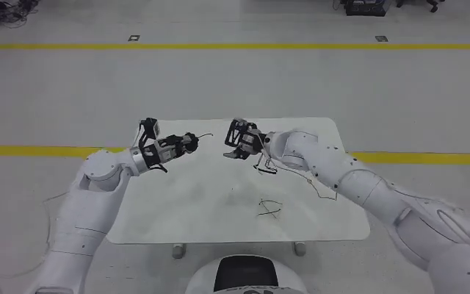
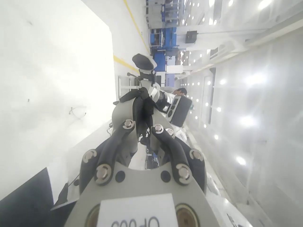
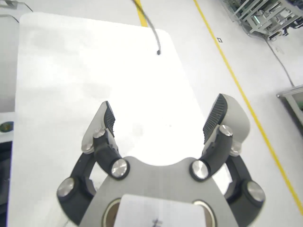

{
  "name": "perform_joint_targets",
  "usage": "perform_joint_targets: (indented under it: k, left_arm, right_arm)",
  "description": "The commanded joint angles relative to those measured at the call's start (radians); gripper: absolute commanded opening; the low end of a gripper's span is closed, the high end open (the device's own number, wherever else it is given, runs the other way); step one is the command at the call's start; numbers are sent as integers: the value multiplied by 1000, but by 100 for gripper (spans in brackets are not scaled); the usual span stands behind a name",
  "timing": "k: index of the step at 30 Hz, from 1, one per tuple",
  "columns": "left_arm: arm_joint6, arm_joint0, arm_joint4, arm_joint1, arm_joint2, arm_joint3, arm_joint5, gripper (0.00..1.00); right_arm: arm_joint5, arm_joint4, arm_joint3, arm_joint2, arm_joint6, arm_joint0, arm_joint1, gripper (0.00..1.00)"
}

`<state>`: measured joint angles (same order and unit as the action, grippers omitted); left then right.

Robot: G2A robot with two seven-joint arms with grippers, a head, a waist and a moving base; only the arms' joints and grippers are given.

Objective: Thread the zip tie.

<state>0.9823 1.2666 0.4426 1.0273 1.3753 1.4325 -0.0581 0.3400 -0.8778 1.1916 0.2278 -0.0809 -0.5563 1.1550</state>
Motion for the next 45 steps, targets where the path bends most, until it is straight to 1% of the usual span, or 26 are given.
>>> perform_joint_targets:
  k: [1,2,3,4,11,12,13,14,15,17,18,20,21,22,24,26,28,31,32,33,34,35,36,38,44,45]
  left_arm:
    - [61,8,26,-5,12,-9,17,0]
    - [74,10,44,-6,18,-17,19,0]
    - [79,9,50,-7,22,-21,21,0]
    - [63,6,36,-8,25,-19,38,0]
    - [63,6,36,-8,25,-19,38,0]
    - [48,9,28,-8,21,-19,41,0]
    - [40,9,14,-9,19,-22,45,0]
    - [36,8,2,-10,20,-25,52,0]
    - [44,7,0,-13,25,-33,60,0]
    - [60,3,11,-16,34,-46,65,0]
    - [76,1,17,-18,41,-52,80,0]
    - [119,1,72,-19,51,-70,88,0]
    - [150,-1,97,-21,60,-84,95,0]
    - [163,-3,101,-23,66,-94,100,0]
    - [201,-2,112,-26,72,-103,118,0]
    - [240,0,128,-30,79,-114,131,0]
    - [274,2,130,-33,81,-122,150,0]
    - [306,2,146,-35,79,-138,174,0]
    - [312,0,147,-36,77,-147,182,0]
    - [317,-2,150,-36,75,-154,188,0]
    - [321,-3,160,-36,73,-164,188,0]
    - [333,-8,174,-36,70,-173,192,0]
    - [348,-11,184,-36,67,-179,198,0]
    - [351,-18,171,-38,67,-187,214,0]
    - [351,-18,171,-38,67,-187,214,0]
    - [351,-18,171,-38,67,-187,214,0]
  right_arm:
    - [0,217,12,-52,-52,32,0,100]
    - [0,259,16,-58,-78,43,0,100]
    - [0,259,16,-58,-78,43,0,100]
    - [0,259,16,-58,-78,43,0,100]
    - [0,268,20,-57,-73,37,0,100]
    - [0,323,24,-47,-55,13,0,100]
    - [0,371,14,-37,-56,1,0,100]
    - [0,396,5,-34,-72,-3,-1,100]
    - [0,461,10,-29,-92,-10,-1,100]
    - [0,546,11,-25,-132,-9,-5,100]
    - [0,618,23,-24,-178,-9,-7,100]
    - [0,701,43,-26,-242,-6,-12,100]
    - [0,773,57,-17,-284,-6,-16,100]
    - [0,818,59,-7,-300,-11,-19,100]
    - [0,932,65,21,-382,-25,-22,100]
    - [0,1066,68,76,-470,-54,-22,100]
    - [0,1129,54,142,-561,-81,-16,100]
    - [0,1232,31,243,-659,-137,2,100]
    - [0,1284,17,289,-722,-163,13,100]
    - [0,1315,5,323,-774,-180,22,100]
    - [0,1370,-17,356,-835,-203,34,100]
    - [0,1386,-26,366,-858,-209,37,100]
    - [0,1386,-26,366,-858,-209,37,100]
    - [0,1386,-26,366,-858,-209,37,100]
    - [0,1386,-26,366,-858,-209,37,100]
    - [0,1396,-20,368,-848,-219,38,100]
